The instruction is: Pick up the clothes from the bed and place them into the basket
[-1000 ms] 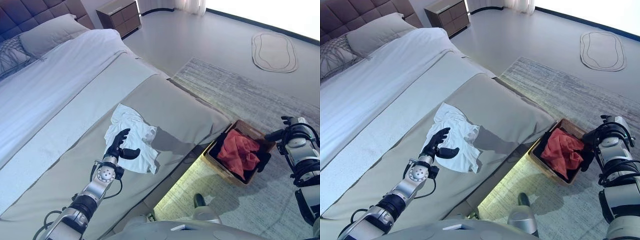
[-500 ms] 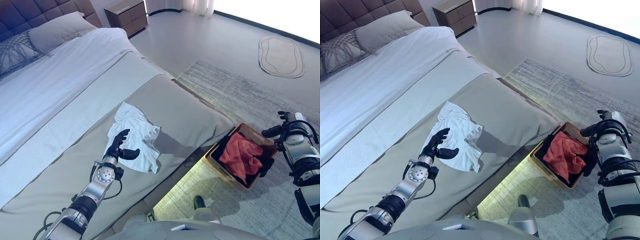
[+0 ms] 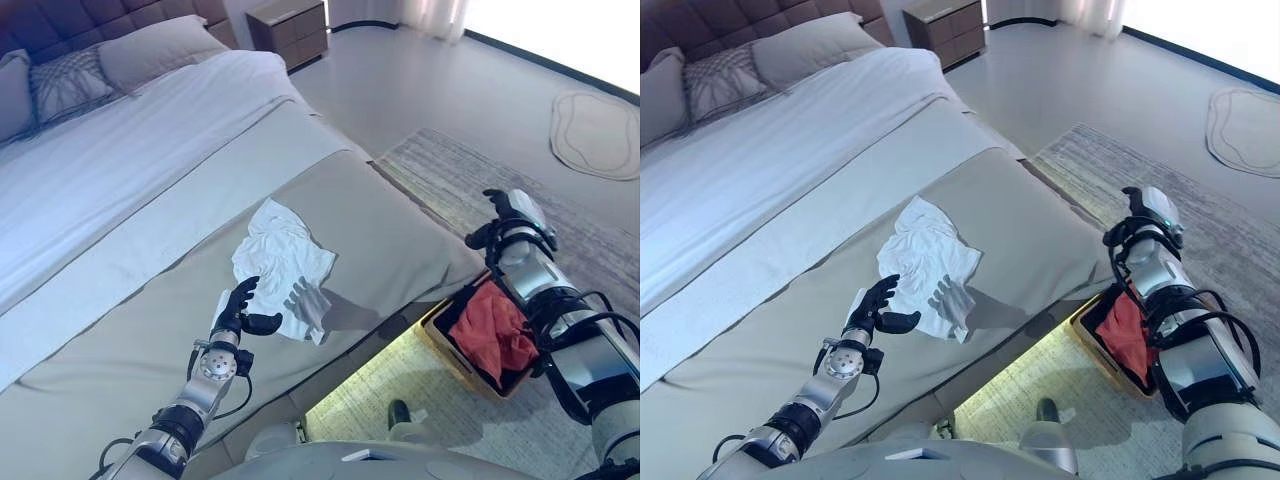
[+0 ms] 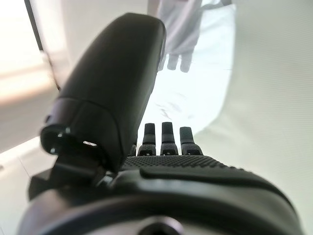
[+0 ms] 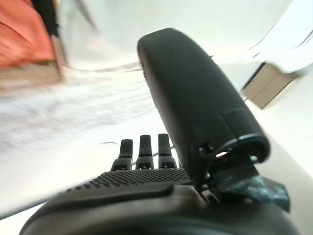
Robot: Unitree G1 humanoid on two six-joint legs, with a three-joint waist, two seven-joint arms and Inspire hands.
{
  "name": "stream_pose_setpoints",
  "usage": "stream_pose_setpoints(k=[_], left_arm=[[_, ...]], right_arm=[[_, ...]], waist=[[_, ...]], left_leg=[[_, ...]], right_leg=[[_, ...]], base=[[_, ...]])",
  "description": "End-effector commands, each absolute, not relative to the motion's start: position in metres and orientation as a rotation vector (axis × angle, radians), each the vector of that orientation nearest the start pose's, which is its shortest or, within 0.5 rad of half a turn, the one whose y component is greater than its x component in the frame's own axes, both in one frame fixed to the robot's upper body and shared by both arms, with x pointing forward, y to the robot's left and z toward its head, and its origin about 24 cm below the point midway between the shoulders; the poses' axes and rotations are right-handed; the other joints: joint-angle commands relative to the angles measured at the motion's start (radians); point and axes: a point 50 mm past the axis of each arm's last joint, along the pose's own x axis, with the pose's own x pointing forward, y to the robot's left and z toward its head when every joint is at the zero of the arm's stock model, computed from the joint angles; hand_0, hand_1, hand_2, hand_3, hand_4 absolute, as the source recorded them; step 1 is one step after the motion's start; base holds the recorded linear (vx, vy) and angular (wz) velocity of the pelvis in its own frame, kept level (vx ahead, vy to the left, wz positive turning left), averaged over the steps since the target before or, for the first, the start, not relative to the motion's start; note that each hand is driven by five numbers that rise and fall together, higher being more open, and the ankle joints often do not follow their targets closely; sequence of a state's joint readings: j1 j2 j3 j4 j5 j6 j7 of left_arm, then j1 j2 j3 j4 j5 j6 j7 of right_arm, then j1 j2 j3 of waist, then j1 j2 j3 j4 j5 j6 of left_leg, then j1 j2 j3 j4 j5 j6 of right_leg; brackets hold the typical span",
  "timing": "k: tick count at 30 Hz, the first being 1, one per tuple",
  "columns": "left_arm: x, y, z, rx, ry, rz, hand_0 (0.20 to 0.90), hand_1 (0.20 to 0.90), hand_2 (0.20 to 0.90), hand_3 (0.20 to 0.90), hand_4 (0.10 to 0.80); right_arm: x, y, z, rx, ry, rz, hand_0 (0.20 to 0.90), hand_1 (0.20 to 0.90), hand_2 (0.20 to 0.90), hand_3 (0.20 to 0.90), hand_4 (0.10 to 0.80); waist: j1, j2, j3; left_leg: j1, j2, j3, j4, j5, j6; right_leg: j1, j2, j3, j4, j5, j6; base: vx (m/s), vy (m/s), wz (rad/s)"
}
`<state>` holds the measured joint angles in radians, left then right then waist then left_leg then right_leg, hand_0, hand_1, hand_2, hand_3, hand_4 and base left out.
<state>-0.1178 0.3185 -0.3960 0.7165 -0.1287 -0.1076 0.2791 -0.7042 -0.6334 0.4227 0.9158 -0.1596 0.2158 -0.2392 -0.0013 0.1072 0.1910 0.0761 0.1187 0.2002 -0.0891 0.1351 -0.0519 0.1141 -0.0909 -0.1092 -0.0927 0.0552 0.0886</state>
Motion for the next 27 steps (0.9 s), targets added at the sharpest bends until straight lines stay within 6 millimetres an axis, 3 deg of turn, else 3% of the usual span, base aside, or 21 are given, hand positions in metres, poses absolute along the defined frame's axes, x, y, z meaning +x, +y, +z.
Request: stream_pose_setpoints(k=[1, 6, 13, 17, 19, 21, 27], left_arm=[[0.246, 0.198, -0.059, 0.417, 0.386, 0.091, 0.900, 0.900, 0.900, 0.900, 0.800], [0.245, 0.208, -0.056, 0.429, 0.385, 0.124, 0.900, 0.900, 0.900, 0.900, 0.800], [0.237, 0.230, -0.048, 0.455, 0.365, 0.157, 0.900, 0.900, 0.900, 0.900, 0.800], [0.250, 0.231, -0.031, 0.463, 0.283, 0.128, 0.900, 0.900, 0.900, 0.900, 0.800], [0.265, 0.227, -0.009, 0.468, 0.169, 0.091, 0.900, 0.900, 0.900, 0.900, 0.800], [0.271, 0.226, 0.000, 0.469, 0.126, 0.078, 0.900, 0.900, 0.900, 0.900, 0.800], [0.281, 0.210, 0.030, 0.504, -0.051, -0.015, 0.900, 0.900, 0.900, 0.900, 0.800]], right_arm=[[0.390, -0.254, 0.136, -1.213, 0.108, -0.282, 0.900, 0.900, 0.900, 0.900, 0.800], [0.398, -0.238, 0.148, -1.268, 0.072, -0.210, 0.900, 0.900, 0.900, 0.900, 0.800], [0.402, -0.233, 0.156, -1.308, 0.073, -0.178, 0.900, 0.900, 0.900, 0.900, 0.800], [0.409, -0.233, 0.177, -1.336, 0.056, -0.237, 0.900, 0.900, 0.900, 0.900, 0.800], [0.413, -0.238, 0.200, -1.347, 0.037, -0.316, 0.900, 0.900, 0.900, 0.900, 0.800], [0.414, -0.241, 0.208, -1.339, 0.034, -0.348, 0.900, 0.900, 0.900, 0.900, 0.800], [0.417, -0.238, 0.227, -1.305, 0.058, -0.385, 0.900, 0.900, 0.900, 0.900, 0.800]], waist=[[0.056, -0.072, -0.069], [0.105, -0.079, -0.065], [0.197, -0.081, -0.054], [0.259, -0.064, 0.000], [0.301, -0.041, 0.080], [0.323, -0.029, 0.128], [0.371, 0.015, 0.246]], left_leg=[[0.041, -0.004, -0.042, 0.002, -0.100, -0.031], [0.015, -0.017, -0.090, 0.002, -0.095, -0.027], [-0.027, -0.038, -0.170, 0.002, -0.084, -0.022], [-0.094, -0.063, -0.230, 0.062, -0.090, -0.014], [-0.192, -0.094, -0.282, 0.166, -0.102, -0.006], [-0.219, -0.107, -0.305, 0.206, -0.124, -0.007], [-0.333, -0.164, -0.347, 0.300, -0.132, 0.025]], right_leg=[[-0.016, -0.023, -0.070, 0.005, -0.008, -0.029], [-0.010, -0.034, -0.105, 0.012, -0.019, -0.033], [-0.009, -0.063, -0.186, 0.054, -0.052, -0.038], [-0.046, -0.088, -0.240, 0.158, -0.103, -0.053], [-0.116, -0.120, -0.274, 0.271, -0.143, -0.066], [-0.143, -0.135, -0.276, 0.331, -0.182, -0.064], [-0.246, -0.174, -0.296, 0.466, -0.212, -0.069]], base=[[0.038, 0.001, 0.25], [0.028, -0.006, 0.28], [0.037, -0.018, 0.37], [-0.072, -0.016, 0.40], [-0.230, -0.054, 0.47], [-0.112, -0.068, 0.49], [-0.094, -0.011, 0.37]])
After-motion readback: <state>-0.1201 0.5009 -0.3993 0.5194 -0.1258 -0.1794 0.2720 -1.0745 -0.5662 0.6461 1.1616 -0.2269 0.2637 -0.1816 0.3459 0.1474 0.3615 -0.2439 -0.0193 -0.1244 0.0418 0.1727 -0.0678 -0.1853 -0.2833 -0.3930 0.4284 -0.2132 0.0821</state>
